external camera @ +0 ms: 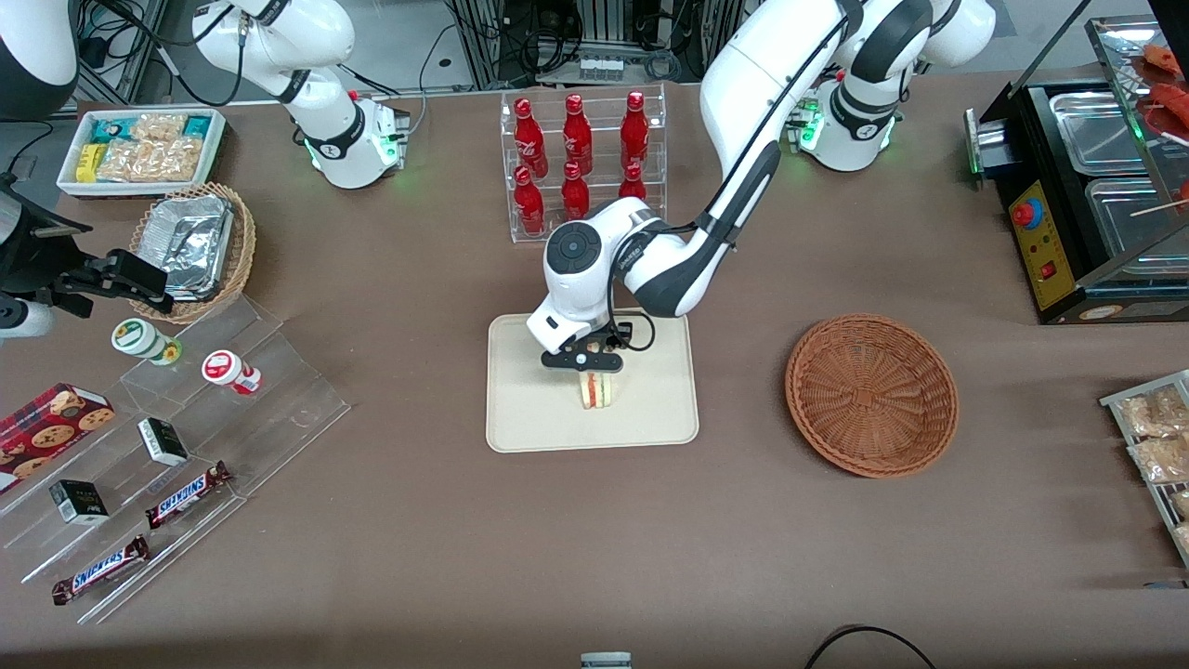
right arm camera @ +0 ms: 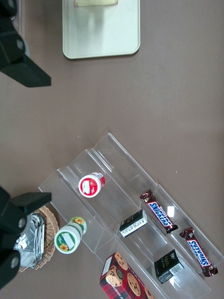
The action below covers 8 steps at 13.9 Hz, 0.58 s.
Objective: Place sandwich from basket to tray
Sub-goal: 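Lower the sandwich onto the tray and open the left gripper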
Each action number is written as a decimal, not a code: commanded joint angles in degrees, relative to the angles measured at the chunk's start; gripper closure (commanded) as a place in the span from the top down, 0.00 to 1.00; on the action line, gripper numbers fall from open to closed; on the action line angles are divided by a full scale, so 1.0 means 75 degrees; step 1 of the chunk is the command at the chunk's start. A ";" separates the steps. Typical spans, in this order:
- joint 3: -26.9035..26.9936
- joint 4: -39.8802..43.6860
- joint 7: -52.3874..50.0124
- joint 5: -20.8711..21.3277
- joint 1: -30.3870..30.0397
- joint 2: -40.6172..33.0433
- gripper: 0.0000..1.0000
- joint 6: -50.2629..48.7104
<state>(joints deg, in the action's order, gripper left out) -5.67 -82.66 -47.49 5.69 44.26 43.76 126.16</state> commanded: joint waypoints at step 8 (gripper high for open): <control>0.0135 -0.0099 -0.0851 0.0003 -0.0252 -0.1613 1.00 -0.0930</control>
<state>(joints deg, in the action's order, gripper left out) -4.97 -80.84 -51.68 5.67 43.81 36.53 120.90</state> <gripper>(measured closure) 0.000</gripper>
